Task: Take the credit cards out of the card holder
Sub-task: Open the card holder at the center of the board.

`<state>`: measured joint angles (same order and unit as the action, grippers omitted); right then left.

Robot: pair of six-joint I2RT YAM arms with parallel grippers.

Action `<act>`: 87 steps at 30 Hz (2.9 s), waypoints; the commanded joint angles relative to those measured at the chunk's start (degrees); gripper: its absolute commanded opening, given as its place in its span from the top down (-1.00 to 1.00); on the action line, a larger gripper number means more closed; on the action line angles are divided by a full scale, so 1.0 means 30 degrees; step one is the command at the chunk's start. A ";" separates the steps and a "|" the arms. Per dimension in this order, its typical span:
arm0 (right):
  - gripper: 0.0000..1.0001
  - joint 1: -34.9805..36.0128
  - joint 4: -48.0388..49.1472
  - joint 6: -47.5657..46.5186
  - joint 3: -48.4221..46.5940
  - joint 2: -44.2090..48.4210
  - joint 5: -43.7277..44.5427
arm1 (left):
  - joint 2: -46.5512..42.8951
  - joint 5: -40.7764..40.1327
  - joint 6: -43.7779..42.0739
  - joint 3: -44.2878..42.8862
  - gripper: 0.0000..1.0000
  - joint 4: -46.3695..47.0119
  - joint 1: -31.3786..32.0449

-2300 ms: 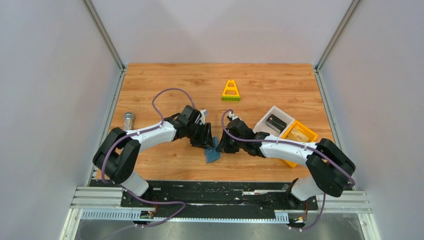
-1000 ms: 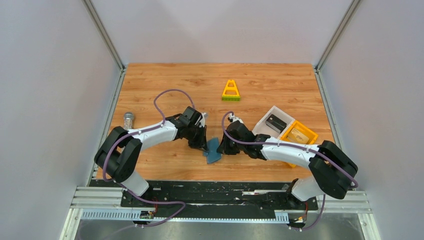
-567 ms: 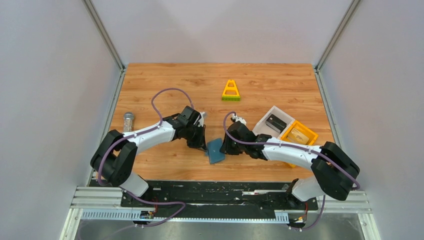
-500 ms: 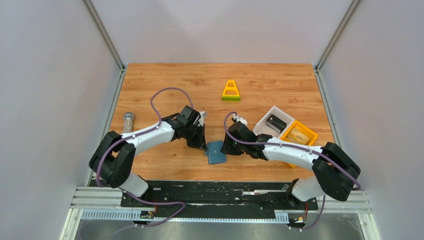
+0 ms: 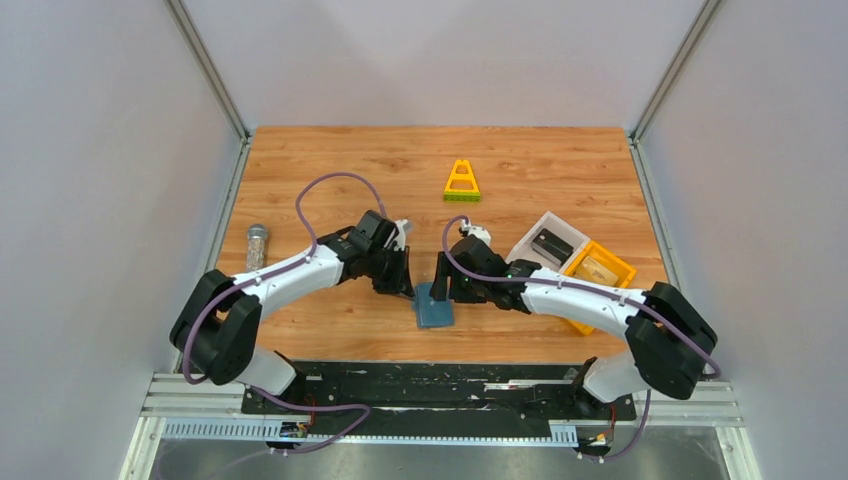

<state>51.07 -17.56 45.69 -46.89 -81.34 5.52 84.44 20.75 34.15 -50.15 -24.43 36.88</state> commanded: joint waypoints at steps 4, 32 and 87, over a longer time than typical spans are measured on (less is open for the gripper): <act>-0.56 0.0661 -0.0162 0.0340 -0.1601 -0.1615 0.0712 | -0.1444 0.0573 0.0188 0.0340 1.00 0.0608 0.0100; -0.53 0.1207 -0.1267 0.1228 -0.1654 -0.2512 0.2405 | -0.2547 0.0389 0.0569 0.0542 1.00 0.0321 0.0105; 0.17 0.0759 -0.1205 0.1382 -0.2515 0.3879 -0.1478 | -0.3568 -0.0397 -0.0085 0.0764 1.00 -0.0536 0.0099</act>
<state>51.94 -32.91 49.82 -54.06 -67.83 7.31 76.88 18.00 34.02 -47.68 -28.08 36.99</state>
